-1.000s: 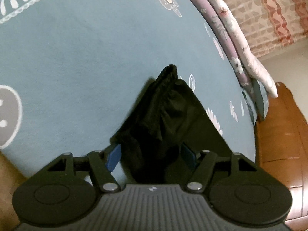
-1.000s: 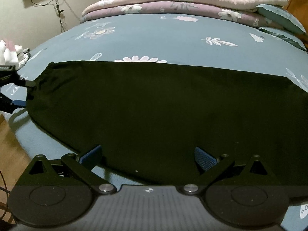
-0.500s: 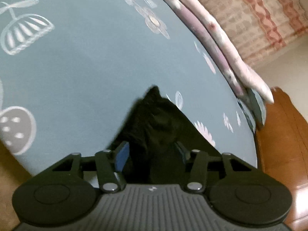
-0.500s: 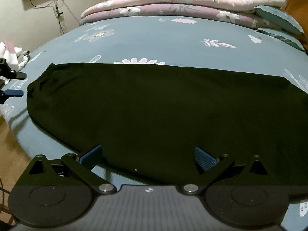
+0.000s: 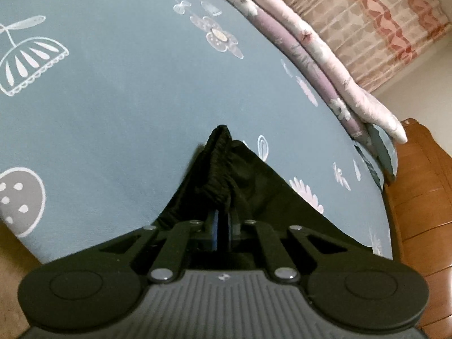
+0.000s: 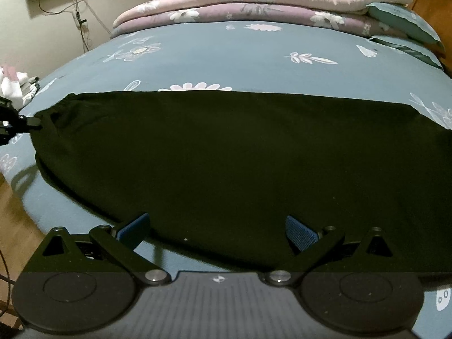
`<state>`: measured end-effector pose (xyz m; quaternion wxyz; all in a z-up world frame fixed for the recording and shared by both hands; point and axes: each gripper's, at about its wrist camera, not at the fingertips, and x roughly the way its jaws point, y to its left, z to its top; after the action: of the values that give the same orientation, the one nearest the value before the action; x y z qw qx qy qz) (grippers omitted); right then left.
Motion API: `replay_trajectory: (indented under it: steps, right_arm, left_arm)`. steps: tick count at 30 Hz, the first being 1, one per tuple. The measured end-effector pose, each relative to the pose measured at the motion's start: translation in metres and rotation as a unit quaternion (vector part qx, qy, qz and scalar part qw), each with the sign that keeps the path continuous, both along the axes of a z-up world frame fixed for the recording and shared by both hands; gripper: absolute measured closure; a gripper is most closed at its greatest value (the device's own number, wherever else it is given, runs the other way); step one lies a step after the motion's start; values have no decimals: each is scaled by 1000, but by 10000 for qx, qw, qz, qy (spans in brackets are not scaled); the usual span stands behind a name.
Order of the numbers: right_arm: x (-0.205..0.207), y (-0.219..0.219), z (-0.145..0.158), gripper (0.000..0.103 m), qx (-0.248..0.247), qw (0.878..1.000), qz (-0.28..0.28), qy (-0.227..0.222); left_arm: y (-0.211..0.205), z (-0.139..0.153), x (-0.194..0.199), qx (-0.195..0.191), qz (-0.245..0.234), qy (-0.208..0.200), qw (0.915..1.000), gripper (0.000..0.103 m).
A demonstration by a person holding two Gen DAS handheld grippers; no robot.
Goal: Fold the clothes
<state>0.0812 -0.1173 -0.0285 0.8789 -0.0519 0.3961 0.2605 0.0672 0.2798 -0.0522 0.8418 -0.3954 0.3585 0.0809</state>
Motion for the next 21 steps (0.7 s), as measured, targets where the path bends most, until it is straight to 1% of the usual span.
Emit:
replay_trajectory:
  steps: [3, 7, 9, 10, 11, 12, 14, 15, 19, 21]
  right_arm:
    - [1, 2, -1, 0, -24, 10000, 42, -7]
    - [1, 3, -2, 0, -69, 9999, 82, -14]
    - [1, 2, -2, 0, -75, 9999, 90, -19]
    - [1, 2, -2, 0, -74, 9999, 88, -18]
    - [2, 2, -2, 0, -74, 9999, 86, -16]
    - [2, 2, -2, 0, -76, 9999, 83, -16]
    - [3, 3, -2, 0, -75, 9999, 74, -18]
    - [3, 3, -2, 0, -75, 9999, 69, -21]
    - [3, 4, -3, 0, -105, 9999, 89, -41]
    - [2, 3, -3, 0, -104, 9999, 97, -43]
  left_arm:
    - [1, 1, -7, 14, 74, 5, 10000, 99]
    - [6, -17, -5, -43, 189, 331, 9993, 99]
    - [8, -22, -6, -118, 230, 404, 9988, 95]
    - [10, -21, -8, -204, 256, 365, 9988, 91]
    - [11, -20, -10, -291, 269, 285, 9988, 77]
    - [12, -19, -12, -370, 281, 182, 9988, 56]
    - [13, -16, -16, -509, 330, -23, 9982, 34]
    - [13, -18, -17, -577, 361, -57, 9977, 33]
    - [15, -36, -12, -943, 364, 62, 9949, 33]
    - [14, -40, -5, -997, 263, 47, 9947, 33]
